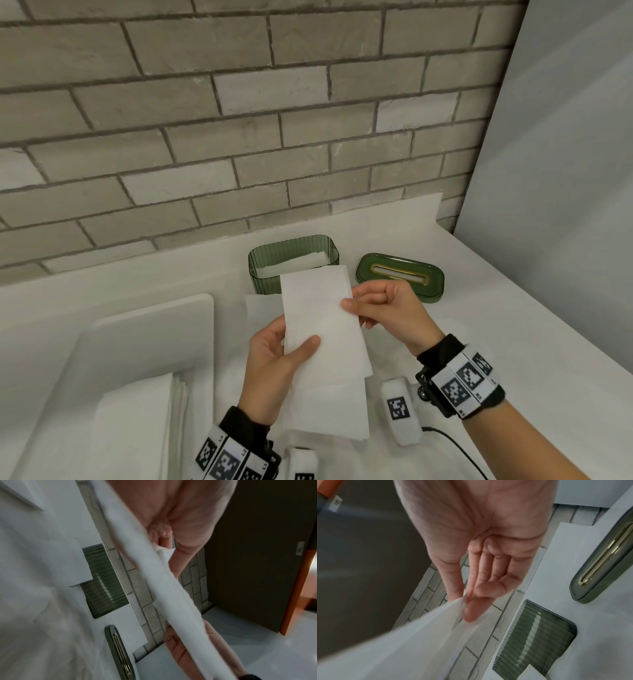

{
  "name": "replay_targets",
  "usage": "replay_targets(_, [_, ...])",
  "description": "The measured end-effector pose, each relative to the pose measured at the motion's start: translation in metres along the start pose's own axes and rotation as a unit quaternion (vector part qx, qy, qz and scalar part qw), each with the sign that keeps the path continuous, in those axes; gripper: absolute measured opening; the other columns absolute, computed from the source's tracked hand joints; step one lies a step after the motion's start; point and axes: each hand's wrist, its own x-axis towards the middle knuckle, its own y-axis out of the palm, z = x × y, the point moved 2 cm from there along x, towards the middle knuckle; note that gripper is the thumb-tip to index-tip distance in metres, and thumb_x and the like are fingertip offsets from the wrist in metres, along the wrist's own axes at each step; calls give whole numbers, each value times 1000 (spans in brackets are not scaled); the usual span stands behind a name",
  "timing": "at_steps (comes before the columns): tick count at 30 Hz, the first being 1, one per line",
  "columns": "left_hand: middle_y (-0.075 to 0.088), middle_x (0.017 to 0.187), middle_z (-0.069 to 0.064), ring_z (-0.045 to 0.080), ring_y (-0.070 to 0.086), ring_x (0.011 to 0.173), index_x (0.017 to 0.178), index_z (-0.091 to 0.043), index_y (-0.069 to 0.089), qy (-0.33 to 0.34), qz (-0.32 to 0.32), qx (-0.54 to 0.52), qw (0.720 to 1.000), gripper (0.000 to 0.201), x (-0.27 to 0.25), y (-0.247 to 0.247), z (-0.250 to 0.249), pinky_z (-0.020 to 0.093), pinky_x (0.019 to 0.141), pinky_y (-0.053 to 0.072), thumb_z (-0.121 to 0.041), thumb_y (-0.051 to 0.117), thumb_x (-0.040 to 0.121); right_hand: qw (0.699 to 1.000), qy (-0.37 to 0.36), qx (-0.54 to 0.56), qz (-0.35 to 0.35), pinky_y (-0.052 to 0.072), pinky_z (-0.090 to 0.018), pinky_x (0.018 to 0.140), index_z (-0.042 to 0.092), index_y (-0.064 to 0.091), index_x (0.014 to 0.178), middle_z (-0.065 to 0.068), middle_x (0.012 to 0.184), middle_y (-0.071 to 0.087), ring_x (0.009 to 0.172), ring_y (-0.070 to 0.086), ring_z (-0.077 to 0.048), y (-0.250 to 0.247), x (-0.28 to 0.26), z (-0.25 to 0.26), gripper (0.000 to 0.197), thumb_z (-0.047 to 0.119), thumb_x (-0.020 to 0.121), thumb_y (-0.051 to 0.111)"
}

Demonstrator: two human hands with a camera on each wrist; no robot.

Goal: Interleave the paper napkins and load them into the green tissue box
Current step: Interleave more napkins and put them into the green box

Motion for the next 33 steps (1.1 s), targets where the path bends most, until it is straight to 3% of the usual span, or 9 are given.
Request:
replay_targets(2, [74, 115, 13, 33, 70, 106, 117, -1, 68, 15, -33, -1, 999, 36, -1, 1, -2, 40, 85, 59, 4, 73, 82, 1000, -8, -26, 2, 47, -20, 53, 7, 70, 95, -9, 75, 74, 55, 63, -12, 1, -3, 3, 23, 13, 76, 80])
replay_targets(5, [75, 112, 11, 34, 70, 106, 112, -4, 69, 33, -99, -28, 994, 25, -2, 0, -5, 47, 89, 57, -5, 64, 88, 997, 22, -69, 31, 50, -22, 58, 16, 66, 108, -6, 86, 72, 64, 66, -13, 7, -15, -1, 43, 22, 70, 85])
replay_targets(7, [75, 111, 10, 30, 71, 104, 110, -6, 70, 41, -134, -52, 989, 22, -3, 1, -8, 44, 85, 59, -10, 61, 91, 993, 56, -79, 61, 54, -25, 62, 23, 64, 111, -6, 98, 71, 76, 71, -19, 16, -25, -9, 51, 27, 66, 88])
replay_targets(9, [76, 109, 8, 24, 73, 99, 109, -7, 70, 51, -155, -68, 984, 19, -5, 5, -11, 33, 76, 61, -9, 58, 94, 994, 68, -42, 76, 57, -30, 69, 22, 64, 111, -7, 103, 73, 86, 73, -23, 27, -32, -16, 49, 26, 68, 87])
replay_targets(13, [78, 102, 1, 14, 74, 91, 106, -8, 70, 84, -190, -81, 975, 18, -9, 13, -17, 23, 69, 59, -2, 57, 94, 997, 58, 45, 31, 57, -31, 66, 7, 64, 107, -15, 88, 76, 79, 73, -29, 38, -39, -19, 38, 8, 74, 82])
replay_targets(17, [78, 99, -3, 10, 73, 88, 107, -8, 69, 100, -224, -85, 966, 18, -12, 11, -25, 21, 68, 58, -3, 58, 94, 996, 49, 64, 46, 60, -39, 77, 0, 61, 109, -22, 91, 74, 88, 71, -39, 42, -44, -18, 42, 1, 72, 81])
replay_targets(27, [78, 102, -1, 13, 74, 92, 109, -9, 71, 112, -267, -87, 953, 18, -13, -4, -31, 26, 77, 61, -8, 58, 96, 994, 43, 43, 93, 58, -34, 69, 6, 60, 112, -20, 87, 75, 81, 73, -33, 37, -54, -8, 52, -7, 66, 82])
replay_targets(30, [79, 97, -2, 11, 74, 88, 103, -13, 72, 116, -270, -91, 952, 18, -15, -4, -32, 23, 73, 60, -13, 55, 99, 992, 39, 17, 120, 58, -37, 74, 10, 59, 114, -19, 86, 75, 82, 73, -33, 37, -56, -9, 55, -4, 66, 83])
replay_targets(33, [78, 100, 2, 11, 74, 88, 102, -15, 73, 114, -293, -101, 944, 17, -16, -11, -31, 21, 70, 59, -13, 56, 98, 987, 51, -11, 155, 57, -32, 69, 12, 59, 116, -16, 81, 75, 76, 73, -28, 25, -60, -7, 59, -7, 66, 83])
